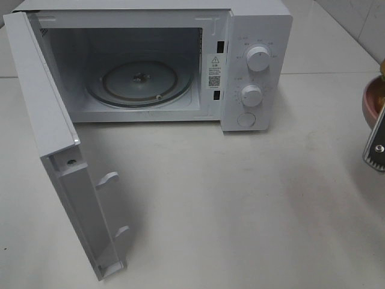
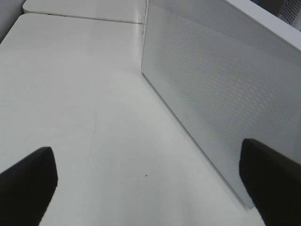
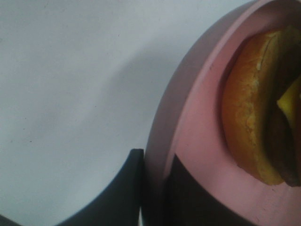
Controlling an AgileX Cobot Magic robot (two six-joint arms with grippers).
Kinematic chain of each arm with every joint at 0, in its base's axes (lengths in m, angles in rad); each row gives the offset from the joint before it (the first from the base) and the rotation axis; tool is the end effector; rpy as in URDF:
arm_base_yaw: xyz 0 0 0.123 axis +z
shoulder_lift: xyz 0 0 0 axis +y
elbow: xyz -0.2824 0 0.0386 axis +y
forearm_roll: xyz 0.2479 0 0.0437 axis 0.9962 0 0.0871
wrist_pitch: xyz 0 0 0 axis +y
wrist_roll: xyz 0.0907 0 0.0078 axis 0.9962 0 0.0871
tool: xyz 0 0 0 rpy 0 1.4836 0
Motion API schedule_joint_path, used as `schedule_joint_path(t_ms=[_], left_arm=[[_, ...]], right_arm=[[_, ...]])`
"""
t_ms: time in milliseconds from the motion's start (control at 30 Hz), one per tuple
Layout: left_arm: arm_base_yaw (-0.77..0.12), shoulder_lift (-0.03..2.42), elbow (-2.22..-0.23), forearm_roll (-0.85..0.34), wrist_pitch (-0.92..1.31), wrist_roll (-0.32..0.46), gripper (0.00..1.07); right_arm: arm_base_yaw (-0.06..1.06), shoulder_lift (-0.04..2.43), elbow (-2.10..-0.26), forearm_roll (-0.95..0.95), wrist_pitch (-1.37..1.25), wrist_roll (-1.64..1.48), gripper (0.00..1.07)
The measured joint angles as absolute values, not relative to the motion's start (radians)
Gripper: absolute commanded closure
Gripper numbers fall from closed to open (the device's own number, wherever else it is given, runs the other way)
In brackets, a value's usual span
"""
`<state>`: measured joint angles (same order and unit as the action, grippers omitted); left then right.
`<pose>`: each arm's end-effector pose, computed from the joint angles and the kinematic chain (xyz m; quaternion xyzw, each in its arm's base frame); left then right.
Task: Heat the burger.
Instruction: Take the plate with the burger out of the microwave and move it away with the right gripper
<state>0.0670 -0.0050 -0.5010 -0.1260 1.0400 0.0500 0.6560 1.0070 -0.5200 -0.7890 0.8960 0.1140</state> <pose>-0.0046 -0.0102 0.2796 -0.0052 0.8445 -0.0317 0.5346 0.1529 0.0539 0.2366 -0.4343 0.8284 -0.2585 0.2413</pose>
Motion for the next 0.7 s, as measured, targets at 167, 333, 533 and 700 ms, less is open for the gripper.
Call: schedule_joint_path(t_ms=[167, 333, 533, 700], left_arm=[[0.067, -0.005, -0.501, -0.126, 1.04, 0.05, 0.09], [0.067, -0.005, -0.501, -0.126, 1.04, 0.05, 0.09], [0.067, -0.005, -0.501, -0.126, 1.04, 0.05, 0.09], [0.067, -0.005, -0.501, -0.126, 1.04, 0.05, 0.09]], right_arm=[[0.656, 1.13, -0.52, -0.789, 0.896, 0.279, 1.07], [0.656, 1.241, -0.523, -0.795, 0.885, 0.42, 1.07], [0.656, 1.418, -0.639, -0.803, 0.919, 0.665, 1.07], [0.654, 1.55, -0.757, -0.817, 0.963, 0.839, 1.06]])
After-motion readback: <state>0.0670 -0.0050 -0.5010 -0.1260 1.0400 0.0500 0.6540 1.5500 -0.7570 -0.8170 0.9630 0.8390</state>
